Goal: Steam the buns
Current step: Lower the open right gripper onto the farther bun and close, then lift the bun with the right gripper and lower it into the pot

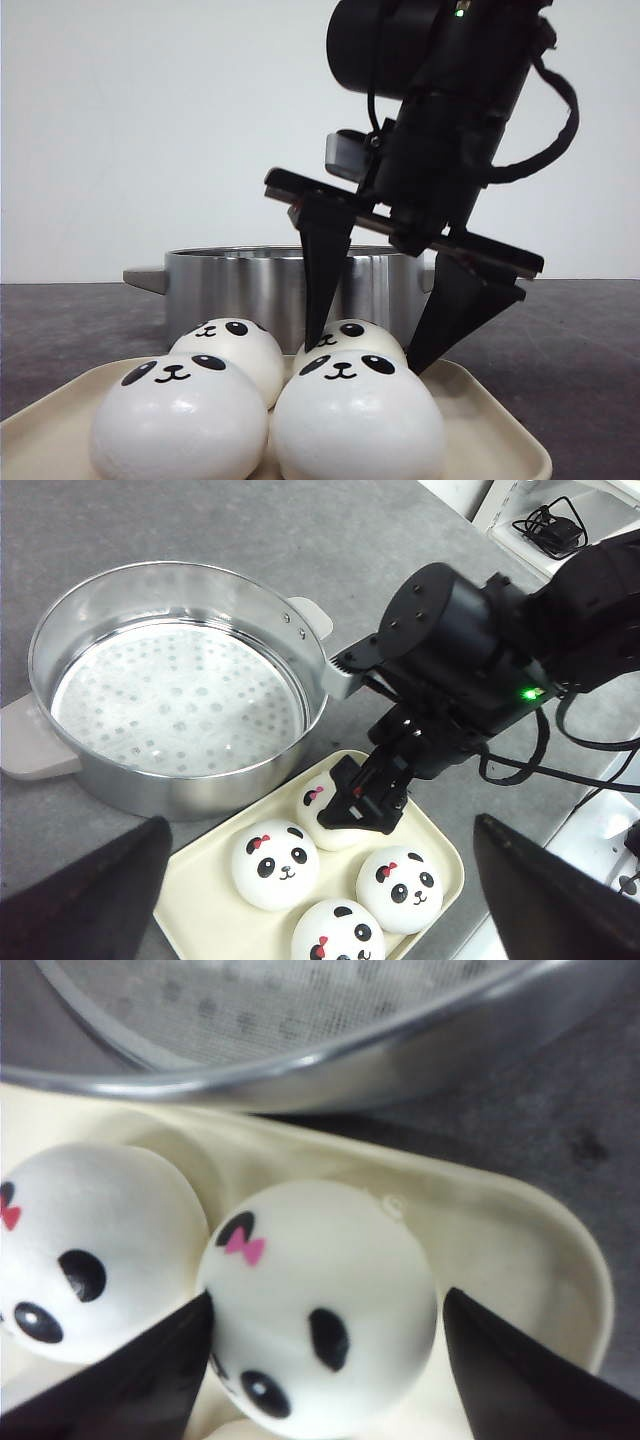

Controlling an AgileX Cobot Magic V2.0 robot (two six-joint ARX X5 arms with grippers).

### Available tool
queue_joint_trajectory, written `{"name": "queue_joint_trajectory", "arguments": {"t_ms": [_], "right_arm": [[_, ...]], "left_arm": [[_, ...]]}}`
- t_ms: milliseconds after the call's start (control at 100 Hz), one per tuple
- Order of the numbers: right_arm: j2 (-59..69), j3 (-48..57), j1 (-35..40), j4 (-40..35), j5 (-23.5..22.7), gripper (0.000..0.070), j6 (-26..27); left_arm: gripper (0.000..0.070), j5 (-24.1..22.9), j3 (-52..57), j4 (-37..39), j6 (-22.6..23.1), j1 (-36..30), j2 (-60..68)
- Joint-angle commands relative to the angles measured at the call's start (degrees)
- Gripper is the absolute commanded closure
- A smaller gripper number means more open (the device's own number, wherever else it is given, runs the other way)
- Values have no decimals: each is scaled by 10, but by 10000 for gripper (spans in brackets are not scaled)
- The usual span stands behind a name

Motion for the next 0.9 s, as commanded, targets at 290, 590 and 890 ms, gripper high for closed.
{"name": "queue_joint_trajectory", "arguments": {"t_ms": [290, 590, 890], "right_arm": [[51, 6, 10, -24, 18, 697, -16], [-48, 19, 15, -34, 31, 697, -36], [-185, 100, 36, -98, -18, 697, -76]], "left_arm": [[110, -5, 5, 5, 6, -4, 3], [110, -14, 5, 3, 7, -4, 3], [110, -14, 5, 3, 6, -4, 3]]}}
